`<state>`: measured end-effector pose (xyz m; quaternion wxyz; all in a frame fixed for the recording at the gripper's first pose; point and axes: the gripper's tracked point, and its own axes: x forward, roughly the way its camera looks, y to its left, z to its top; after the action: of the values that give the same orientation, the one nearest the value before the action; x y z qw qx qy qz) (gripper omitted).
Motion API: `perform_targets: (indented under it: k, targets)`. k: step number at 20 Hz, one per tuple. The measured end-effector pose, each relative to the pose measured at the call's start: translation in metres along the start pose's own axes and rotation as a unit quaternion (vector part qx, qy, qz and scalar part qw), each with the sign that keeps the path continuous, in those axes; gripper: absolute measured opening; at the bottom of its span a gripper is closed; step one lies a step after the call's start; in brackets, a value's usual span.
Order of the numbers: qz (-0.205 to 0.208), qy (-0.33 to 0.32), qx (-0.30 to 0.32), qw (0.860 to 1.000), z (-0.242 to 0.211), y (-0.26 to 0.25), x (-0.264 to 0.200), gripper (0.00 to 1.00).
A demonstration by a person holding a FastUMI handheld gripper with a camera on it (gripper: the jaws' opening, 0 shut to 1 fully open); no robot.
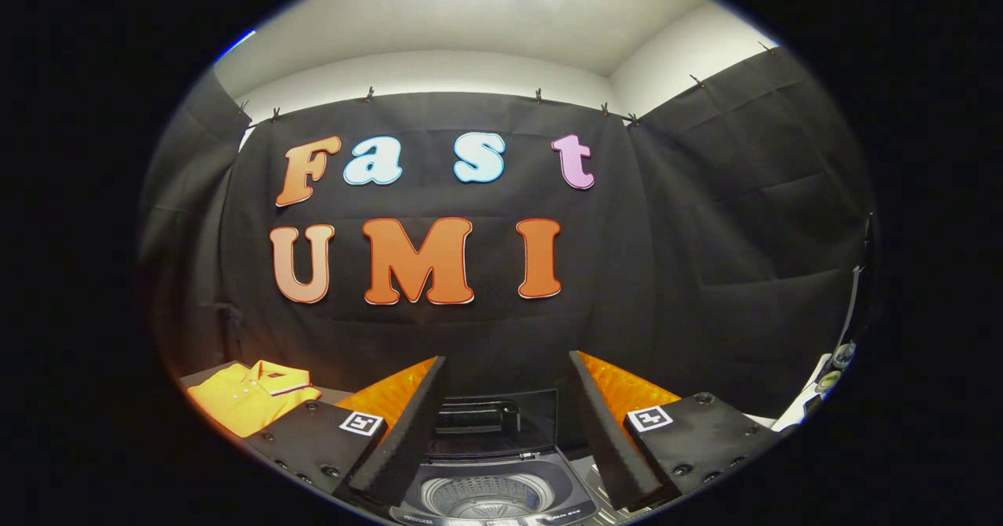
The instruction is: Put the clothes into the washing machine and then close the washing machine lid.
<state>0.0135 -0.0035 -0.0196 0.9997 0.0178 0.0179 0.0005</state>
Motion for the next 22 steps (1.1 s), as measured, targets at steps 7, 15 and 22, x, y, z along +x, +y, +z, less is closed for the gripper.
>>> perform_targets:
  k: [7, 15, 22]
  targets:
    - [-0.002, 0.000, 0.003, 1.000, 0.003, 0.010, 0.002, 0.97]
    - [0.004, -0.008, -0.004, 1.000, 0.017, 0.047, 0.007, 0.97]
    - [0.054, -0.013, 0.024, 0.998, 0.029, 0.125, 0.017, 0.97]
